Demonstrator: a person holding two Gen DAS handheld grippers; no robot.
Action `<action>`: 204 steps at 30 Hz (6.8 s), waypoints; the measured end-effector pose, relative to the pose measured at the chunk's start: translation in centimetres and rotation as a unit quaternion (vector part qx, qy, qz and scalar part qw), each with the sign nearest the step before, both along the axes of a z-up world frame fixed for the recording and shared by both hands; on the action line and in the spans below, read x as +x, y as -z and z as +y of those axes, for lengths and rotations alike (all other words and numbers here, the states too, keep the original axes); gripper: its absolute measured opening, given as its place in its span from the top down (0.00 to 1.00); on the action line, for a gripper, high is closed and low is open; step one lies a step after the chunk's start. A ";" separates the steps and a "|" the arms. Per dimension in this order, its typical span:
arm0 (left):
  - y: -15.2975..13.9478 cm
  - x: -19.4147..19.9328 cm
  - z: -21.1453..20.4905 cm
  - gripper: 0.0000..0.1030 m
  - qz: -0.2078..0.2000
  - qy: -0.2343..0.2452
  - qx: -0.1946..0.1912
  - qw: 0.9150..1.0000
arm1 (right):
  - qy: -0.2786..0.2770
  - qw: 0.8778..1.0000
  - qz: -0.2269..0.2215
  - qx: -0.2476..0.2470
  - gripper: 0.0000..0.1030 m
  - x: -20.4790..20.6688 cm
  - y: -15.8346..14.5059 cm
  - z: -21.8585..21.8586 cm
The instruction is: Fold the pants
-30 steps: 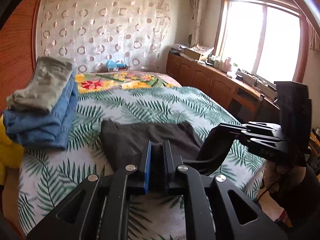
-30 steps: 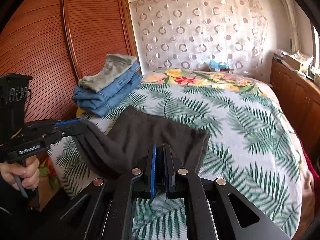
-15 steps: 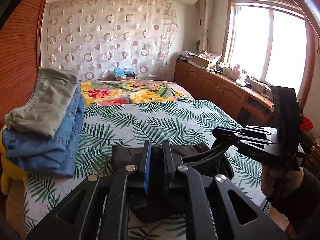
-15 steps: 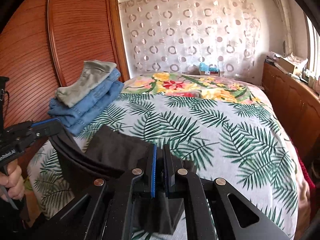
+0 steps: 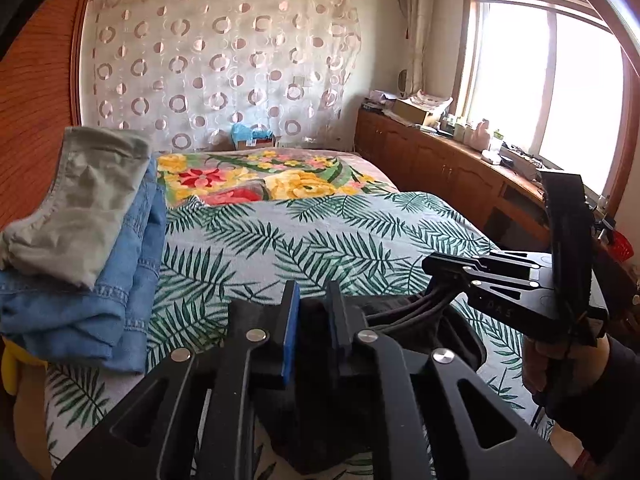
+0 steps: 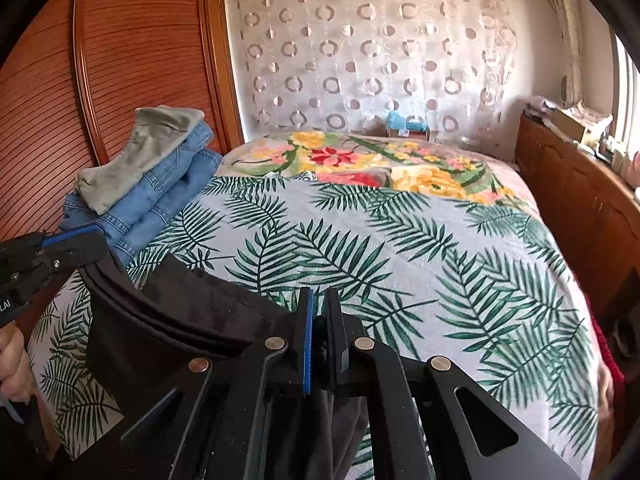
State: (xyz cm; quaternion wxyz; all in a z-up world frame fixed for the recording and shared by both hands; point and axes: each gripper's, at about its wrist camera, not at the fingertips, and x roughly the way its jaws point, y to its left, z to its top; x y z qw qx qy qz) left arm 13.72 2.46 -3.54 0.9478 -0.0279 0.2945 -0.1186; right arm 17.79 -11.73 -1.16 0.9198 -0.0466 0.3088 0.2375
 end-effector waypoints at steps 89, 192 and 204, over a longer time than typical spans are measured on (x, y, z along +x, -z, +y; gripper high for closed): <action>7.0 -2.5 1.0 0.32 0.090 -0.005 0.041 0.995 | -0.005 0.998 0.064 0.002 0.77 -6.0 2.7 -5.8; 4.8 -7.4 0.1 0.32 0.065 0.020 0.035 0.997 | -0.027 0.999 0.026 -0.001 0.66 -11.7 1.4 -6.8; 5.9 -3.7 0.7 0.32 0.075 0.014 0.051 0.996 | -0.024 0.997 0.073 0.011 0.85 -5.9 3.1 -4.5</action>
